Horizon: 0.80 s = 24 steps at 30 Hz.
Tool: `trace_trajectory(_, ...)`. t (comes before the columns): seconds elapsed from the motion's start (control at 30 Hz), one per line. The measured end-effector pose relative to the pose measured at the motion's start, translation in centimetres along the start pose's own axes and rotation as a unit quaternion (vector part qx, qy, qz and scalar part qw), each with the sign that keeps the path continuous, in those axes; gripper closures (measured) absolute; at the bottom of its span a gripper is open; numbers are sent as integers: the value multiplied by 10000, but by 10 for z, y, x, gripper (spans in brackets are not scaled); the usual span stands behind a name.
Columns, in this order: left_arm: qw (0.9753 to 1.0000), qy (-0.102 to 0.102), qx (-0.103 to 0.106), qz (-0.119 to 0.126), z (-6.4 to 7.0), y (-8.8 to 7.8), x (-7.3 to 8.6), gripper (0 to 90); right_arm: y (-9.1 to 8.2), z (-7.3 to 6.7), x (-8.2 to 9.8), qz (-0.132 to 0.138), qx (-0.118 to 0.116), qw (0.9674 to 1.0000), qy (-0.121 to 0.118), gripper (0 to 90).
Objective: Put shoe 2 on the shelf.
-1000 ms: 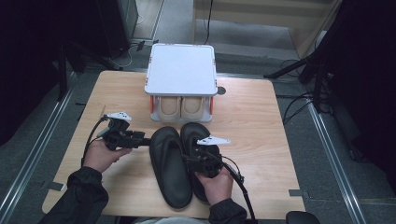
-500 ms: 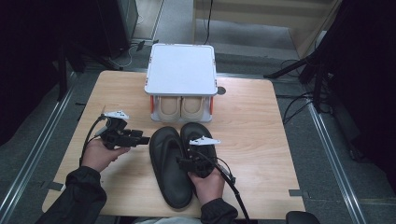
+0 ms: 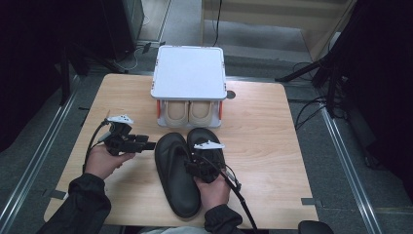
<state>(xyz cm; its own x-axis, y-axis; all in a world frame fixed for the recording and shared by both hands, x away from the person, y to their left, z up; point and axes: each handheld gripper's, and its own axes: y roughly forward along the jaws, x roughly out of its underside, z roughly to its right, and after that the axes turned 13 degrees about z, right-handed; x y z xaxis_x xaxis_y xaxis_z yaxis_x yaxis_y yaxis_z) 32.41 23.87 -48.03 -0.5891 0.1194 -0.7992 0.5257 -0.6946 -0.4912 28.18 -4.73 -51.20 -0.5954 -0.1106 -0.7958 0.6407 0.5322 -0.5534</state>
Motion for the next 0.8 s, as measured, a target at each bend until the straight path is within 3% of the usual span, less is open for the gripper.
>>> trace_trajectory(0.17, 10000, 2, -18, 8, 0, 0, 0, 471, 0, 3, 0, -22, -67, 9999, 114, 688)
trace_trajectory(0.53, 10000, -1, -27, 11, 0, 0, 0, 473, -3, 10, -3, -103, -11, 9989, 450, 750)
trace_trajectory(0.8, 10000, -40, -31, 46, -1, 0, 0, 470, -7, 15, -4, -227, -112, 9990, 371, 752)
